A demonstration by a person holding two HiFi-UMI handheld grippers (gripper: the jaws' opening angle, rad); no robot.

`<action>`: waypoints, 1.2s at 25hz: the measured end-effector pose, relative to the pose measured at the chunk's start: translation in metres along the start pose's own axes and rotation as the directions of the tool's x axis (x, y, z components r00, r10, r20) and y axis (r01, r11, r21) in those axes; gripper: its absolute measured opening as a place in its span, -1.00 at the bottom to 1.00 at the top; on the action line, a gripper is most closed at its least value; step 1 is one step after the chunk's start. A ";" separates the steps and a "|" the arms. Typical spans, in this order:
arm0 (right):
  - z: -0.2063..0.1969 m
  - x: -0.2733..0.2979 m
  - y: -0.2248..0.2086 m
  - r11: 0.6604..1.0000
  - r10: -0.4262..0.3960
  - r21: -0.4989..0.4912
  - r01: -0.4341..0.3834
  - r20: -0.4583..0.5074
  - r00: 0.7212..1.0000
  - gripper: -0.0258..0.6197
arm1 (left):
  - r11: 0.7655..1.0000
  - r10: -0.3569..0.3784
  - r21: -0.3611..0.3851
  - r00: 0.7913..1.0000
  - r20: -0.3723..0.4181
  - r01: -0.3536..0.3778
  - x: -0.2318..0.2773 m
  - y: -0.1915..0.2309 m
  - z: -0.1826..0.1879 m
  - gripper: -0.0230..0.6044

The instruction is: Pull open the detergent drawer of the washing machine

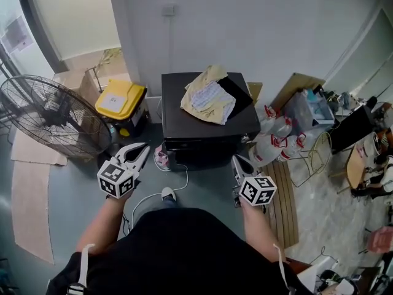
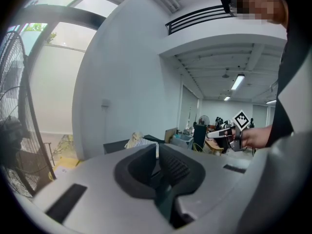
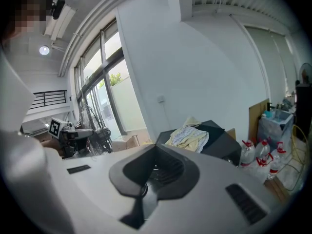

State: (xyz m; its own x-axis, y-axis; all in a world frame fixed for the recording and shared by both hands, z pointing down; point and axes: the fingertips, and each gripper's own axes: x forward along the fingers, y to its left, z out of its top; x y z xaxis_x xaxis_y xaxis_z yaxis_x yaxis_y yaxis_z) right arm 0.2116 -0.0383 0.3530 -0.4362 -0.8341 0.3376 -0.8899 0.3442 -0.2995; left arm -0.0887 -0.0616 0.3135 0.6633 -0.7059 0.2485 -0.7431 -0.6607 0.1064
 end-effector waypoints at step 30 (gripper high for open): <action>-0.028 0.081 -0.024 0.998 -0.019 0.051 0.026 -0.121 0.992 -0.92 | 0.997 -0.037 -0.072 0.995 -0.090 0.031 0.057 0.051 -0.035 -0.85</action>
State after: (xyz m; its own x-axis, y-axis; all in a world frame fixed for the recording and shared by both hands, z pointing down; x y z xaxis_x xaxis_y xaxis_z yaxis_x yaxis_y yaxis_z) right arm 0.1941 -0.1024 0.4129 -0.4318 -0.7824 0.4488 -0.8928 0.2999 -0.3361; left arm -0.0923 -0.1266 0.3665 0.6797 -0.6550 0.3302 -0.7268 -0.6620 0.1829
